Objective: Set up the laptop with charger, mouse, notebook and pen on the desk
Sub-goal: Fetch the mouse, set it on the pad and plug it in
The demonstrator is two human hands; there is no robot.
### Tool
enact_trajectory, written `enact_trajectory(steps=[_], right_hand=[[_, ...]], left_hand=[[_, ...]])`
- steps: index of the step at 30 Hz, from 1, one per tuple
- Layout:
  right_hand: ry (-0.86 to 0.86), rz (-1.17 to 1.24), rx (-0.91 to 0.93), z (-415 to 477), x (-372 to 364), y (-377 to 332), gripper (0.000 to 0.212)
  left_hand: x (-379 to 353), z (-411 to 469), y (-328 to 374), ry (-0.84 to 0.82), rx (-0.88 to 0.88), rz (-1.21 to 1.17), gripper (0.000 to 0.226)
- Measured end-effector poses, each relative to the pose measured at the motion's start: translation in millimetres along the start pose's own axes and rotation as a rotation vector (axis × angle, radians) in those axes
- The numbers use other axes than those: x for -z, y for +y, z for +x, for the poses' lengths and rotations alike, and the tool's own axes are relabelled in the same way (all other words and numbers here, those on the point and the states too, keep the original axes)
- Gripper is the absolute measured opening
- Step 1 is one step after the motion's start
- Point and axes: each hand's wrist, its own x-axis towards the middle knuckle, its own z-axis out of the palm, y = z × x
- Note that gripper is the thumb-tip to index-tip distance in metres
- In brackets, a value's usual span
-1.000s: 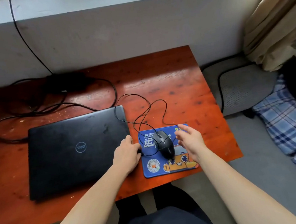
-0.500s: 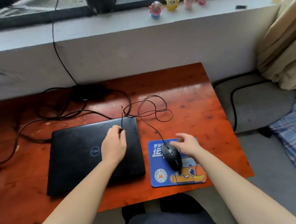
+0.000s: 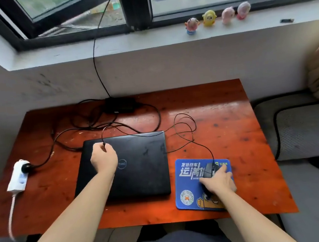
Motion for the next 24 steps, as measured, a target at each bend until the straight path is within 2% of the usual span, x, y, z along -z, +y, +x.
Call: enact_trajectory(steps=[3, 5, 7, 12, 16, 21, 23, 24], right_hand=[[0.120, -0.137, 0.043, -8.1, -5.8, -14.8, 0.124], [0.201, -0.186, 0.170, -17.3, -10.9, -31.2, 0.124], [0.267, -0.126, 0.314, -31.7, -19.2, -55.8, 0.122], [0.370, 0.034, 0.547, -67.7, -37.4, -122.2, 0.112], [0.421, -0.049, 0.701, -103.6, -66.2, -178.7, 0.100], [0.323, -0.177, 0.863, -129.5, -126.8, -239.2, 0.089], [0.232, -0.164, 0.855, -136.3, -150.8, -258.8, 0.080], [0.136, -0.070, 0.798, -140.2, -159.1, -268.0, 0.072]], left_hand=[[10.6, 5.6, -2.0, 0.015, 0.142, -0.191, 0.010], [19.7, 14.9, -3.6, 0.029, 0.213, -0.306, 0.010], [35.8, 33.1, -5.6, 0.063, 0.239, -0.369, 0.012], [78.3, 92.1, 0.8, 0.144, 0.162, -0.549, 0.008], [122.7, 147.9, -3.3, 0.108, 0.052, -0.646, 0.013], [148.4, 191.5, -35.7, -0.052, 0.004, -0.810, 0.018], [153.7, 202.4, -53.7, -0.084, 0.038, -0.834, 0.019], [156.3, 206.8, -59.9, -0.086, 0.082, -0.859, 0.019]])
